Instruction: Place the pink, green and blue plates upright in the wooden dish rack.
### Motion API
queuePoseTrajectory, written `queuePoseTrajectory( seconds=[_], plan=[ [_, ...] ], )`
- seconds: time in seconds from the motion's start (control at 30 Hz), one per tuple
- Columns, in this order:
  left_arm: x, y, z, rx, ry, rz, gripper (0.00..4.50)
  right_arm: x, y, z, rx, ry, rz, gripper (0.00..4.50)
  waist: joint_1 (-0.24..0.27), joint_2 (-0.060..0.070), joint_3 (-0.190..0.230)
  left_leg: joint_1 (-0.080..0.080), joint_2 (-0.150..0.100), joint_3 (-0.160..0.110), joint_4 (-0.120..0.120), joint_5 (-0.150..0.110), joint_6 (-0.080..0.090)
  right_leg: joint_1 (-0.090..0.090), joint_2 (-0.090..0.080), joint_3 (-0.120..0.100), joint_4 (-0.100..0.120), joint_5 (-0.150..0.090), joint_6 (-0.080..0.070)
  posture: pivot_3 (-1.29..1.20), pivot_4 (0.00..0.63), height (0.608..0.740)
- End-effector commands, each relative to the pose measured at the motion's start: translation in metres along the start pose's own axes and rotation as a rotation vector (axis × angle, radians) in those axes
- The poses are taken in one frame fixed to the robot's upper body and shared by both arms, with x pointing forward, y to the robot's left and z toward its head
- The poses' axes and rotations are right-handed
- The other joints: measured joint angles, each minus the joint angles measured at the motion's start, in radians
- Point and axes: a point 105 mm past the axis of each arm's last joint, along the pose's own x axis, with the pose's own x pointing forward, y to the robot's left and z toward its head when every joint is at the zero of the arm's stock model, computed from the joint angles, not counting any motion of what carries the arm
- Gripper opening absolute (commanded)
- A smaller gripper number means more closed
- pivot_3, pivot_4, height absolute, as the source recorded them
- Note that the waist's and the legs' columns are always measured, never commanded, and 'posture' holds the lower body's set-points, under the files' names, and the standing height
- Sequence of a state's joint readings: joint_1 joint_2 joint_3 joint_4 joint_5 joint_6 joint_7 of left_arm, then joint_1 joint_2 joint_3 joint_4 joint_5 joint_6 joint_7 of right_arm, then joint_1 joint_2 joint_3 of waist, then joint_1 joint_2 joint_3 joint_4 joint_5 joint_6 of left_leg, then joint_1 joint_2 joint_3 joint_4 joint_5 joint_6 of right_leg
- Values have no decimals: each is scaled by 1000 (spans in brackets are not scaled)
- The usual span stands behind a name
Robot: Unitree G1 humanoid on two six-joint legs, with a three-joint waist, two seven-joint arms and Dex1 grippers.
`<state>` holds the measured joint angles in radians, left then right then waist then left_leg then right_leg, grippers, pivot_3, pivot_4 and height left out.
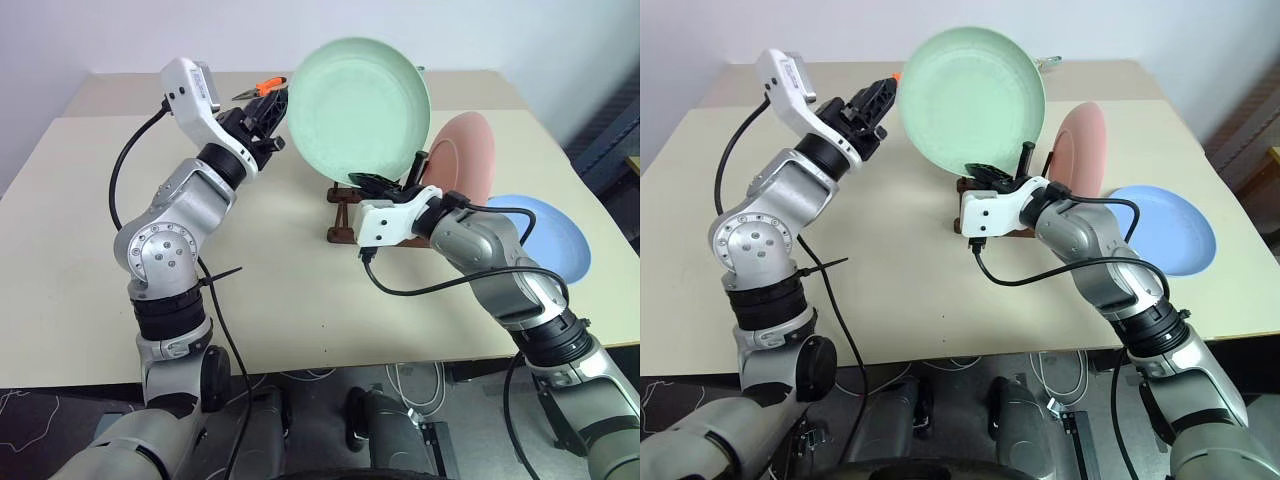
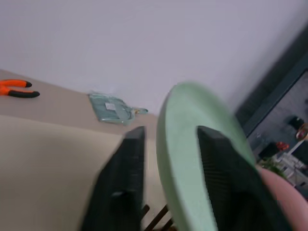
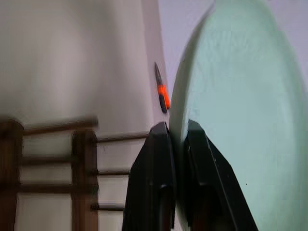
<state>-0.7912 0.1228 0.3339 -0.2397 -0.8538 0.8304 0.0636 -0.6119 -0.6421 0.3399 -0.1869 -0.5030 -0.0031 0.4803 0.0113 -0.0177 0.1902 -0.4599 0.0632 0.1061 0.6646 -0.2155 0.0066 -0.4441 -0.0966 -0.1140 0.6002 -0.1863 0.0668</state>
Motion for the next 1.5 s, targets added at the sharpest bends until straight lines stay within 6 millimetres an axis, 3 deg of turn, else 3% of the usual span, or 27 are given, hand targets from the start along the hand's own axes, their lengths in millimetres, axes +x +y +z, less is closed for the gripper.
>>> queuePoseTrajectory(
  seconds=[0.03,0.13,0.27,0.37,0.5,0.73,1.03,1.07,1.27,1.5],
  plan=[
    [-4,24,51,24,-217,121,2373,-9,-25,11,41,-59,-142,0,0,0,0,0,0,0,0,0,0,0,0,0,0,0,0,0,150,740],
    [-10,43,50,378,-170,181,2373,-23,-41,14,232,-111,-245,0,-6,1,0,1,1,0,-2,1,-2,0,2,0,1,1,1,0,150,740],
    [-28,60,3,690,-2,81,2373,-52,-58,24,860,-296,-362,0,2,3,-1,2,2,0,-4,1,-3,0,2,0,2,3,-1,0,150,740],
    [-44,61,-34,711,113,-48,2373,-61,-61,27,1230,-385,-373,0,2,3,-1,1,2,0,-2,1,-2,0,2,0,0,2,-5,0,150,740],
    [-63,57,-73,675,257,-198,2373,-63,-56,28,1459,-398,-366,0,-2,5,0,0,5,-1,-2,-1,-5,-2,1,0,-3,7,-11,0,150,740],
    [-80,44,-95,600,360,-322,2373,-59,-44,26,1545,-336,-318,0,-2,9,-1,-1,9,1,-6,-1,-6,-7,4,1,-3,10,-14,0,150,740],
    [-86,36,-104,590,404,-362,2373,-50,-36,1,1708,-264,-280,0,-2,9,-1,-1,8,5,-4,1,-3,-9,6,4,-2,9,-14,0,150,740],
    [-86,35,-104,591,407,-362,2427,-50,-36,-2,1715,-262,-279,734,-3,9,-1,-1,8,5,-4,1,-3,-9,6,4,-2,9,-14,0,150,740],
    [-89,32,-109,587,423,-368,2427,-49,-45,-12,1600,-204,-292,3542,0,10,-1,-2,8,4,-4,1,-3,-10,7,5,-2,9,-14,0,150,740],
    [-89,30,-112,586,439,-381,2427,-57,-58,-7,1322,-168,-231,3542,0,10,-1,-3,8,4,-3,1,-3,-11,7,5,-2,9,-14,0,150,740]
  ],
)
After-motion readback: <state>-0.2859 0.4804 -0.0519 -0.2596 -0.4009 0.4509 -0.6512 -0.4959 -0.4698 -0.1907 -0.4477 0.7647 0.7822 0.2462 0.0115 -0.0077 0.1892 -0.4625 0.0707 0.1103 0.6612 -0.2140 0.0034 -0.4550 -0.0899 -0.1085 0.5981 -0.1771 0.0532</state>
